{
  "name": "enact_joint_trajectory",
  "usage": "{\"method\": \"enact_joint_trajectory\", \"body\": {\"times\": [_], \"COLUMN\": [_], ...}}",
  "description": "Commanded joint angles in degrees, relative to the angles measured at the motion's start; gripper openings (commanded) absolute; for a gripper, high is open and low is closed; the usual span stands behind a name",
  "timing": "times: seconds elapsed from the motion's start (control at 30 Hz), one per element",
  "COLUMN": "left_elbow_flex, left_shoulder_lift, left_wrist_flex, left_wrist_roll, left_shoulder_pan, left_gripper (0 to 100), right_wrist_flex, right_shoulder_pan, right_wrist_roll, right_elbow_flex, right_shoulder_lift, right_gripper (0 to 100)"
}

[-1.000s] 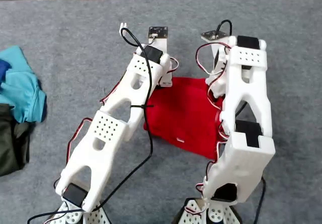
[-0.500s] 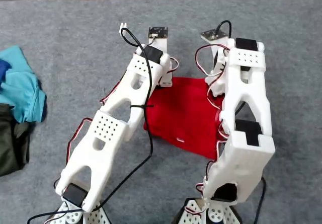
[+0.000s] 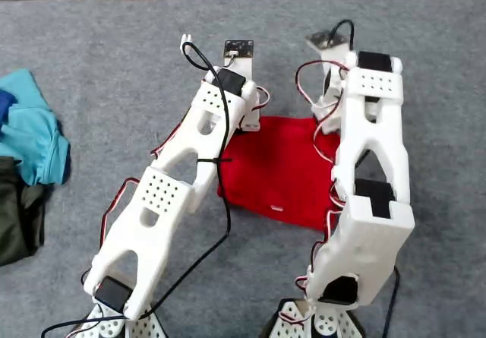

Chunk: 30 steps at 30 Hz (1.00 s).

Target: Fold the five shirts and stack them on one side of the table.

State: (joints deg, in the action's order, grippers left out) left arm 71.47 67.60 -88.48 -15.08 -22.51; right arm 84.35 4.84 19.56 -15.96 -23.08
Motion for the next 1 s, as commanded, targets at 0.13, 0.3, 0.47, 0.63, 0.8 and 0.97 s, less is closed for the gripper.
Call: {"method": "enact_joint_trajectory", "body": {"times": [0.13,0.3,0.47,0.63,0.8,0.97], "left_elbow_flex": [0.09,0.09,0.09,0.09,0.18,6.68], "left_shoulder_lift": [0.04,0.04,0.04,-0.40,-0.66,-0.57], "left_wrist_flex": [0.44,0.35,0.35,0.35,0.35,-7.12], "left_wrist_roll": [0.00,0.00,0.00,0.18,0.35,-0.09], "left_shoulder_pan": [2.37,2.46,2.46,2.20,2.02,4.57], "left_gripper": [2,2,2,2,7,21], "right_wrist_flex": [-3.25,-2.99,-0.18,6.33,11.08,16.97], "right_shoulder_pan": [-0.75,-0.57,-0.40,-0.48,-0.48,-0.31], "right_wrist_roll": [-0.70,-0.70,-0.62,-0.79,-0.70,-0.79], "right_elbow_flex": [-8.57,-13.76,-19.82,-24.84,-28.35,-34.68], "right_shoulder_lift": [-2.15,-8.92,-12.70,-12.88,-12.70,-12.70], "right_gripper": [0.5,0.5,0.9,14.3,25.3,22.8]}}
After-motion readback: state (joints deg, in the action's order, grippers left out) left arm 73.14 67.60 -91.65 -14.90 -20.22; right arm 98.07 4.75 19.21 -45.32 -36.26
